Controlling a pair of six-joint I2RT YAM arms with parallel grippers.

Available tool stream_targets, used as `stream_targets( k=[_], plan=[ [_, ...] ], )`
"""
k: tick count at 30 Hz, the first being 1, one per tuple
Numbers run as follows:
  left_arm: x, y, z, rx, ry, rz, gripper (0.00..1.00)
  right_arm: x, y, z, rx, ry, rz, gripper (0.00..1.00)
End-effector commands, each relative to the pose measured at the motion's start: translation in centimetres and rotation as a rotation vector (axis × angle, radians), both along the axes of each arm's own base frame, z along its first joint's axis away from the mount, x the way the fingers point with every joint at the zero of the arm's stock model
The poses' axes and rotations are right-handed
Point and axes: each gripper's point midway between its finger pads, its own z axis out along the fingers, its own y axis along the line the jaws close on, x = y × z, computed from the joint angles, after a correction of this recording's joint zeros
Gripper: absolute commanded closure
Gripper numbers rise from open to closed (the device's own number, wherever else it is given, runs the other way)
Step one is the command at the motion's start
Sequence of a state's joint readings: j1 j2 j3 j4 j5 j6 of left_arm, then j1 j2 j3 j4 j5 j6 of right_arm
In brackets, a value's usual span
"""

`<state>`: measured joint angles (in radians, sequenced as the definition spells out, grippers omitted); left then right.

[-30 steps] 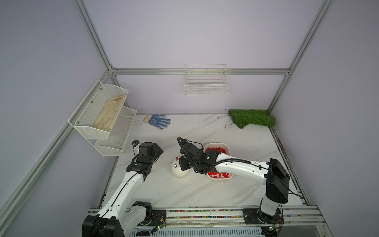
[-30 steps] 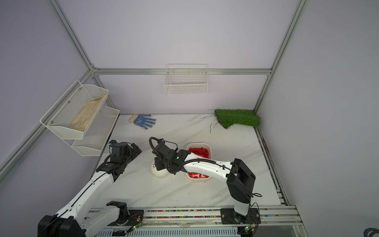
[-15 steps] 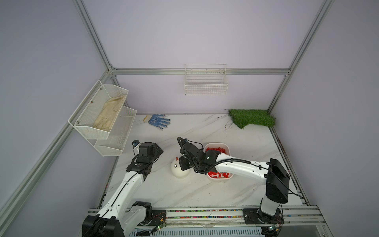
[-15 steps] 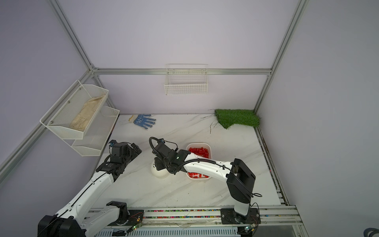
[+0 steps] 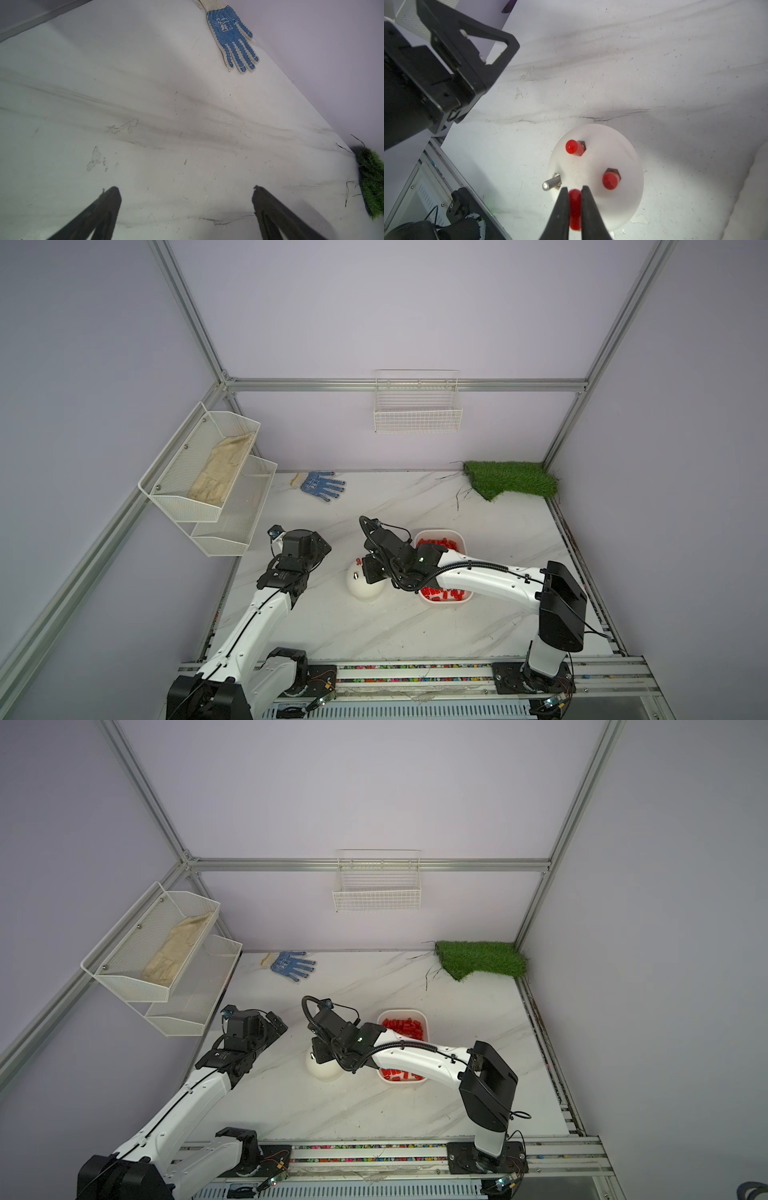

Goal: Cover the protruding screws with screw protection sleeves
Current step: Attach the screw protection sleeve to the screw.

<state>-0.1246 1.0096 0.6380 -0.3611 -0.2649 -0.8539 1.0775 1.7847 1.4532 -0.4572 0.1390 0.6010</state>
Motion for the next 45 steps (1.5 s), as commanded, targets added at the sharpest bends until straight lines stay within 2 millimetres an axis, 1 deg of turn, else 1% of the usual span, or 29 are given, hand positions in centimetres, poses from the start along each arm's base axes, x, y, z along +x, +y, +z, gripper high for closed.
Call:
stream_targets(
  k=[1,6,20,31,35,45],
  plan=[
    [-0.1,0.3,0.2,0.0,-0.027,0.012,0.0,0.2,0.9,0.8,0.031,-0.017,0.004,0.86],
    [-0.2,0.4,0.1,0.002,-0.027,0.013,0.0,0.1,0.7,-0.1,0.017,-0.005,0.002,0.86],
    [-0.2,0.4,0.1,0.003,-0.025,0.014,0.0,-0.4,0.2,-0.7,0.012,0.018,-0.005,0.86],
    [-0.2,0.3,-0.1,-0.002,-0.02,0.013,0.0,-0.6,0.1,-0.5,0.025,0.025,-0.001,0.86],
    [-0.2,0.3,0.0,-0.002,-0.023,0.014,0.0,-0.6,-0.2,0.0,0.03,0.018,-0.009,0.86],
    [-0.2,0.2,0.1,-0.008,-0.027,0.011,0.0,-0.8,-0.6,0.1,0.033,0.02,-0.016,0.86]
  ],
)
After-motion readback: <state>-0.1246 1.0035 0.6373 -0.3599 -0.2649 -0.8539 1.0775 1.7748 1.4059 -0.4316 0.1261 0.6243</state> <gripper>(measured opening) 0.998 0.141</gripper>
